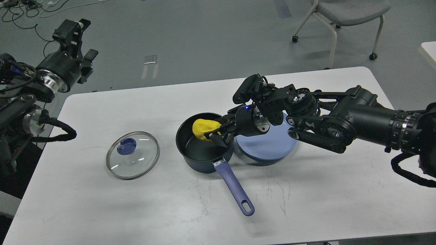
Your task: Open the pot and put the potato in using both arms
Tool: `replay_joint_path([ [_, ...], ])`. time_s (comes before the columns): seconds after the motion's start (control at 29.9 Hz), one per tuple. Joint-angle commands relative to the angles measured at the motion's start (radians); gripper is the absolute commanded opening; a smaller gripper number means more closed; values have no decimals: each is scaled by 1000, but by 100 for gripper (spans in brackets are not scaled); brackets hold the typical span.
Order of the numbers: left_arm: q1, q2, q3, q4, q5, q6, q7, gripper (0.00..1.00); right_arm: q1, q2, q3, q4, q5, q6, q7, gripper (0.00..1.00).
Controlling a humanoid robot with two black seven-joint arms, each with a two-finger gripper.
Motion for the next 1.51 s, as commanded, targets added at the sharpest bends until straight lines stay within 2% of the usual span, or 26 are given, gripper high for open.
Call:
replay_joint_path([
  [0.0, 2, 1, 0, 0, 0, 1, -2, 98, -12, 28, -3, -19, 0, -2, 0, 39],
  [0.03, 2, 1, 0, 0, 0, 1, -5, 98, -14, 30, -2, -27, 0, -2, -1, 40],
  [0.13, 9, 3, -2, 0, 0, 1, -13, 98, -15, 47, 0, -47, 4, -5, -3, 55],
  [0.17, 11, 4, -2, 0, 0, 1, -14, 98, -23, 55, 6, -50, 6, -9, -4, 68],
  [0.2, 11, 4, 0, 0, 0, 1, -14, 98, -27, 59, 11, -51, 7, -14, -7, 77],
  [0.23, 11, 6, 0, 0, 0, 1, -14, 98, -34, 67, 20, -53, 7, -16, -7, 94],
  [0.27, 11, 6, 0, 0, 0, 1, -14, 98, -38, 73, 31, -54, 7, -17, -7, 98],
  [0.5, 12, 6, 0, 0, 0, 1, -14, 98, -38, 76, 126, -56, 72, -25, -15, 100],
  [0.64, 12, 3, -2, 0, 0, 1, -14, 98, -32, 64, 144, -71, 92, -29, -35, 100],
  [0.87, 12, 3, -2, 0, 0, 1, -14, 98, -43, 1, 248, -137, 136, -115, -37, 100],
  [0.94, 12, 1, -3, 0, 0, -1, -14, 98, -55, 1, 294, -174, 302, -154, -40, 100],
  [1.07, 12, -3, -8, 0, -3, -3, -13, 98, -44, -11, 317, -174, 648, -157, -46, 100],
  [1.14, 12, -10, -13, 0, -11, -6, -13, 98, -23, -51, 333, -171, 945, -149, -53, 100],
  [1.21, 12, -14, -14, 0, -15, -6, -14, 98, -14, -76, 354, -171, 1120, -148, -67, 100],
  [1.27, 12, -16, -14, 0, -15, -4, -14, 98, -15, -88, 391, -172, 1214, -143, -84, 100],
  [1.34, 15, -28, -14, 0, -17, -3, -14, 98, -30, -116, 469, -174, 1320, -122, -124, 100],
  [1.41, 25, -36, -14, 0, -25, -1, -14, 98, -79, -142, 567, -177, 1412, -36, -173, 100],
  [1.47, 26, -36, -14, 0, -32, -1, -14, 98, -121, -142, 612, -179, 1420, -8, -173, 100],
])
